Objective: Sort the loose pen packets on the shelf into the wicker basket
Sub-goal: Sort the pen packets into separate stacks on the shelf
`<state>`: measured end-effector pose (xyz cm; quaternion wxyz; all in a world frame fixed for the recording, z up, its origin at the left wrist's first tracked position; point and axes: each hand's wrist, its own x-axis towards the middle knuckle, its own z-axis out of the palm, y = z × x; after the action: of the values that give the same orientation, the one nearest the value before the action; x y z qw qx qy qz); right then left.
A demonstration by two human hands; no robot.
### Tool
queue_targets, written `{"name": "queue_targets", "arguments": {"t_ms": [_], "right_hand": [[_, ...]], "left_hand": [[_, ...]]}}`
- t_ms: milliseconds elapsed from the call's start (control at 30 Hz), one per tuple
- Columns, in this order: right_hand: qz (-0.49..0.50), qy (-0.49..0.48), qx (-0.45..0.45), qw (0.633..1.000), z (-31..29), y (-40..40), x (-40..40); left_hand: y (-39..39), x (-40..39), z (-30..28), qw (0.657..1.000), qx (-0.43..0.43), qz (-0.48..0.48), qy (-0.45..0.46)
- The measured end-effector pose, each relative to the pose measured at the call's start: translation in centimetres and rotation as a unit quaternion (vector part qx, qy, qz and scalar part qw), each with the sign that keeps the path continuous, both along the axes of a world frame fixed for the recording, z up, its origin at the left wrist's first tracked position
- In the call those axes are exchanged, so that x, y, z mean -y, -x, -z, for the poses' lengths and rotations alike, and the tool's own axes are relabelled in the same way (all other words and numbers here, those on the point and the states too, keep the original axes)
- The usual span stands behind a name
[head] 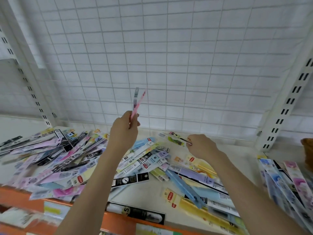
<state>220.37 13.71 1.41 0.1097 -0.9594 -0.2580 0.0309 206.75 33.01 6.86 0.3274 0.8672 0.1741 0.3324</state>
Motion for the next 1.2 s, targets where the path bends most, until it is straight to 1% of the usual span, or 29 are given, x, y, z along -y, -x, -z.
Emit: {"name": "queue_targets", "arguments": {"t_ms": [33, 100, 200, 333, 433, 533, 667, 767, 867, 1000, 1067, 1133, 1200], "right_hand": [[0.002, -0.002, 0.006, 1.000, 0.1, -0.4, -0.7], [0.005, -0.006, 0.012, 1.000, 0.2, -1.1, -1.9], [0.000, 0.001, 0.020, 1.000, 0.5, -1.8, -3.3], [-0.002, 0.028, 0.015, 0.999, 1.6, -2.3, -4.1], [0.013, 0.034, 0.047, 0.998, 2.0, -2.3, -4.2], [0.009, 0.029, 0.067, 0.997, 1.7, -2.0, -4.2], [0.018, -0.061, 0.075, 0.995, 0.2, -0.8, -3.5], [0.018, -0.130, 0.058, 0.990, -1.4, 1.1, -2.1], [0.024, -0.188, 0.038, 0.981, -2.2, 3.5, -0.2], [0.047, -0.225, 0.040, 0.972, -2.1, 6.0, 2.4], [0.058, -0.248, 0.014, 0.967, -2.0, 6.5, 3.6], [0.063, -0.278, -0.009, 0.959, -1.9, 6.8, 4.4], [0.062, -0.284, -0.020, 0.957, -1.8, 7.1, 4.9]], "left_hand": [[0.2, 0.0, -0.4, 1.000, 0.011, 0.005, 0.003], [0.6, -0.1, -1.0, 1.000, 0.003, 0.016, 0.009], [1.0, -0.7, -1.0, 0.997, -0.067, 0.029, 0.022], [1.5, -1.3, 0.4, 0.987, -0.157, 0.014, 0.038], [1.8, -1.7, 1.4, 0.981, -0.189, 0.006, 0.044], [2.3, -1.6, 2.2, 0.980, -0.192, -0.009, 0.045], [3.1, -1.1, 3.2, 0.974, -0.221, -0.020, 0.035], [3.8, -0.5, 3.8, 0.971, -0.235, -0.040, 0.023], [4.2, -0.1, 4.1, 0.970, -0.235, -0.059, -0.009], [4.1, 0.2, 3.6, 0.967, -0.238, -0.061, -0.062], [4.0, 0.6, 3.4, 0.965, -0.243, -0.052, -0.082], [4.1, 1.3, 3.5, 0.966, -0.245, -0.033, -0.077], [4.1, 1.9, 3.7, 0.966, -0.250, -0.015, -0.070]]}}
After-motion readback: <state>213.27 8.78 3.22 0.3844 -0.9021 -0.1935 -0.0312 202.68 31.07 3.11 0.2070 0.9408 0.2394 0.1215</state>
